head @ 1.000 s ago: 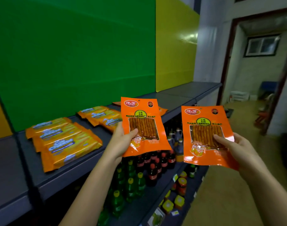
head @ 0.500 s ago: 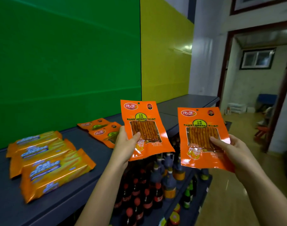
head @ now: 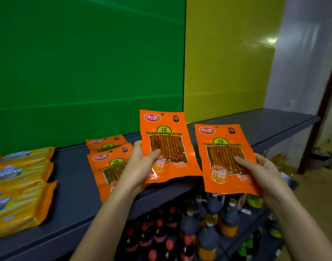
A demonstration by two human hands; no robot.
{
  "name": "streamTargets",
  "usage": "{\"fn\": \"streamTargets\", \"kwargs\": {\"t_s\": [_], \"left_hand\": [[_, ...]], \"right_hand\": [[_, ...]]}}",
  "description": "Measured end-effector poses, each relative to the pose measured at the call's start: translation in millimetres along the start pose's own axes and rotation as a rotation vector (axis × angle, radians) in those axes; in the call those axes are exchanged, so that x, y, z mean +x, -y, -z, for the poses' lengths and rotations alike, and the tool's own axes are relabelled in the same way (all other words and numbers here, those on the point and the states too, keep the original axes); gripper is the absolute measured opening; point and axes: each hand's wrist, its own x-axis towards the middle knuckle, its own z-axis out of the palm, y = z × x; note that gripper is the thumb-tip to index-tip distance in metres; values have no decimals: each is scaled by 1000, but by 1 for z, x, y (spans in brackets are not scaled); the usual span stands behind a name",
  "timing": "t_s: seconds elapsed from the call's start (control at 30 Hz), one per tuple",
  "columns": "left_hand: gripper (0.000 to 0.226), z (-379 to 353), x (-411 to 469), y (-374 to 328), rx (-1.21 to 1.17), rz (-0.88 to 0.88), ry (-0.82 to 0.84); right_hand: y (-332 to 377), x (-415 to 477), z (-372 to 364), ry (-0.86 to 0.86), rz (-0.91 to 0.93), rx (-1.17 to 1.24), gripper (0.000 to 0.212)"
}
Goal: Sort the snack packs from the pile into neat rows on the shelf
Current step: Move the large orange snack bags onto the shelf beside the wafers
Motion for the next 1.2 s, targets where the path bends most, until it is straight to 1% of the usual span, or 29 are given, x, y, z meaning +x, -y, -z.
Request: {"fn": "streamTargets", "kwargs": {"t_s": [0.07,0.17,0.23,0.33,0.4,0.43,0.5,0.57,0.63,0.7,0.73,0.8,0.83,0.87,0.93,0.97,1.1,1.2], "left_hand": [[23,-12,13,-7,25,-4,-72],[26,-31,33,-19,108,-19,-188],[27,-44,49,-23,140,-4,-231],[35,-59,76,-24,197,15,-286],[38,-67,94,-22,233,29,-341],[35,-70,103,-20,256,42,-370],[18,-73,118,-16,299,80,-421],[20,-71,136,-7,359,134,-443],[13,-67,151,3,439,200,-431],[36,-61,166,14,483,264,-457],[41,-61,169,18,517,289,-467],[41,-64,172,21,582,318,-500],[36,-68,173,20,594,331,-503],[30,-72,173,19,582,347,-501],[20,-77,178,19,483,354,-499],[20,-77,179,20,438,346,-496],[45,-68,183,23,371,340,-491],[53,-58,180,23,394,326,-498]], "right_hand": [[5,27,0,88,3,-16,19],[16,63,4,174,13,-17,16],[21,86,8,221,21,-25,17],[24,115,10,281,18,-52,13],[21,129,9,321,7,-62,16],[19,134,8,343,1,-68,19],[13,142,5,376,-10,-75,22],[7,149,1,411,-20,-74,22],[2,155,-2,450,-37,-62,22],[-2,160,-6,485,-47,-59,20],[-4,162,-7,501,-48,-65,21],[-7,168,-11,534,-39,-91,25],[-8,170,-12,548,-36,-108,26],[-9,173,-14,560,-31,-124,25],[-11,176,-17,587,-22,-157,23],[-12,176,-19,601,-19,-169,24],[-15,175,-31,664,-12,-196,28],[-15,168,-42,705,-4,-232,28]]}}
